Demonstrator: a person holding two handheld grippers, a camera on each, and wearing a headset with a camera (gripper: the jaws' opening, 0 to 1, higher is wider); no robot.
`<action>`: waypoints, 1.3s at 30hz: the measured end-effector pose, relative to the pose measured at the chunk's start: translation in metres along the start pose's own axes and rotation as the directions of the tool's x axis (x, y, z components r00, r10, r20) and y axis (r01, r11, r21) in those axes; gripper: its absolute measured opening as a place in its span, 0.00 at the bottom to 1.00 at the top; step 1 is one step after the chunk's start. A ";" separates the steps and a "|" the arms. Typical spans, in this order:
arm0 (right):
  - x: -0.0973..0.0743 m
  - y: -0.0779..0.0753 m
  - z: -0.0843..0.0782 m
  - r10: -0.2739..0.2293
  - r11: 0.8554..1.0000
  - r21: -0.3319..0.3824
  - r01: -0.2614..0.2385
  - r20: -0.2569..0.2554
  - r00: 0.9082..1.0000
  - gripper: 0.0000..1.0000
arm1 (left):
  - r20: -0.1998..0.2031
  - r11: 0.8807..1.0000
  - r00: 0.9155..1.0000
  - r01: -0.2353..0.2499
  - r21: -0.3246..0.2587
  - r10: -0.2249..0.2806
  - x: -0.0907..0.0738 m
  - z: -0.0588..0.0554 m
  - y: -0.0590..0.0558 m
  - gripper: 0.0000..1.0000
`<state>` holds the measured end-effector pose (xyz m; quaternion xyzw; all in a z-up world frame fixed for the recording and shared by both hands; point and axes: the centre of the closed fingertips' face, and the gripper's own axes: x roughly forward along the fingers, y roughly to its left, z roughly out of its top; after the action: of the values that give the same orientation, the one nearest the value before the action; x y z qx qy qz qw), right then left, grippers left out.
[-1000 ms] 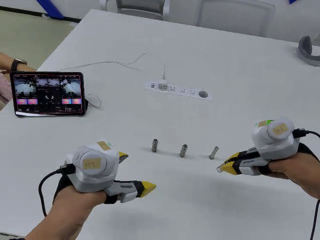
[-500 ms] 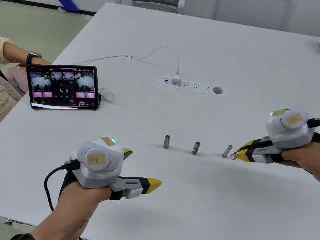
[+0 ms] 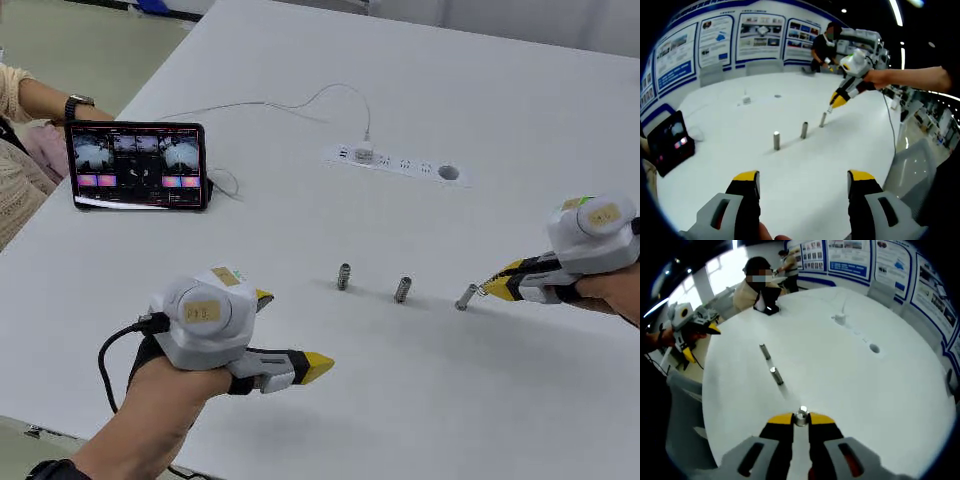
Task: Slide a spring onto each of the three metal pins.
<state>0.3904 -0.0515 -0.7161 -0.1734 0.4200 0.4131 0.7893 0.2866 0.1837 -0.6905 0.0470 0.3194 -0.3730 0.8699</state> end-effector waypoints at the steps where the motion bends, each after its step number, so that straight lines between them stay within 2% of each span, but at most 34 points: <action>1: 0.000 0.000 0.001 0.000 1.000 -0.001 0.000 0.000 1.000 0.12 | 0.000 1.000 1.000 0.000 0.000 0.000 0.000 0.000 0.000 0.73; 9: 0.006 0.001 0.005 0.008 1.000 -0.007 -0.008 -0.004 1.000 0.12 | -0.008 1.000 1.000 0.000 -0.010 0.000 -0.001 -0.005 0.001 0.73; 23: 0.021 0.001 0.006 0.021 0.999 -0.038 -0.023 -0.040 0.999 0.12 | -0.009 1.000 1.000 -0.010 -0.026 0.009 -0.005 -0.008 0.005 0.72; 39: 0.043 0.000 -0.010 0.029 0.995 -0.094 -0.039 -0.105 0.994 0.12 | -0.019 1.000 1.000 -0.015 -0.025 0.014 -0.008 -0.010 0.007 0.72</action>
<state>0.3981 -0.0356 -0.7566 -0.2250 0.4431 0.4366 0.7500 0.2818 0.1965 -0.6944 0.0419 0.3319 -0.3621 0.8700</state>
